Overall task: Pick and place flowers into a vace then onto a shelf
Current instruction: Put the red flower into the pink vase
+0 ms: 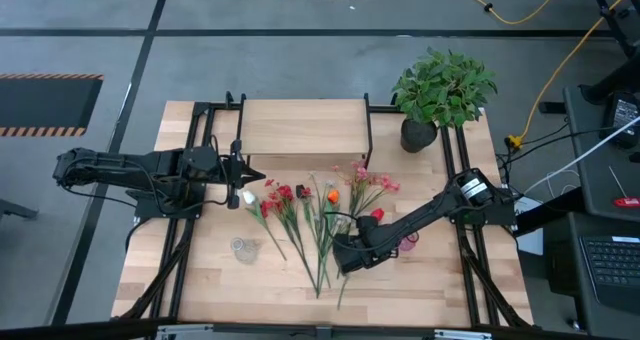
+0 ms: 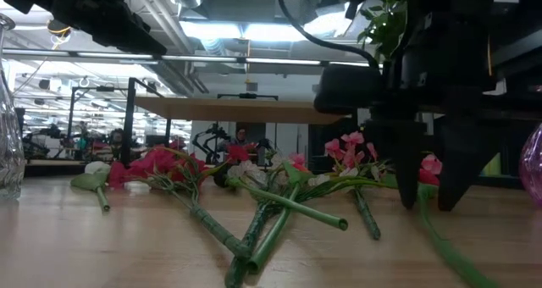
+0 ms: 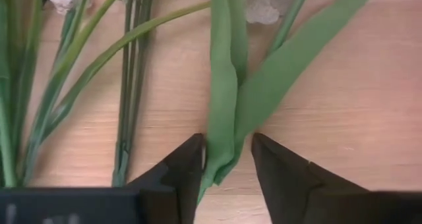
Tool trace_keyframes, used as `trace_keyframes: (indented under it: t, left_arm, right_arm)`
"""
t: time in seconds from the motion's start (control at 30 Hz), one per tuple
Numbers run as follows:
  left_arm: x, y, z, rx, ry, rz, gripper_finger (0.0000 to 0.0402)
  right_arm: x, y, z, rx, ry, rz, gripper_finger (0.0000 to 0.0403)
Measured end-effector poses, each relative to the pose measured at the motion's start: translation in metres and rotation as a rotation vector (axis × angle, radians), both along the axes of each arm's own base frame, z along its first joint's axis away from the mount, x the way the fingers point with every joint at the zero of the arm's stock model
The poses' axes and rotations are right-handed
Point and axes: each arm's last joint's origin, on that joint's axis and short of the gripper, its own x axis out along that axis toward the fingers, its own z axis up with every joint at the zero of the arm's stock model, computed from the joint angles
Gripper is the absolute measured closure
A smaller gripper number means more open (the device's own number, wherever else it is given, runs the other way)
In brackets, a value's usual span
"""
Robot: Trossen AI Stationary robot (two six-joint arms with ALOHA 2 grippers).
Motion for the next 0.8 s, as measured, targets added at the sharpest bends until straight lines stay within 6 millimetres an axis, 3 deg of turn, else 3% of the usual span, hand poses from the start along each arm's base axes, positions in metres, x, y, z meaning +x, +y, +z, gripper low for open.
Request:
trace_keyframes:
  t: [0.37,0.67,0.8]
  left_arm:
    - [0.0,0.0,0.0,0.0,0.0,0.0,0.0399]
    - [0.0,0.0,0.0,0.0,0.0,0.0,0.0394]
    - [0.0,0.0,0.0,0.0,0.0,0.0,0.0397]
  right_arm:
    - [-0.002,0.0,0.0,0.025,0.03,0.014,0.0389]
    - [-0.01,-0.001,0.009,0.032,0.081,0.018,0.0397]
    - [-0.012,0.004,0.022,0.022,0.084,0.029,0.0397]
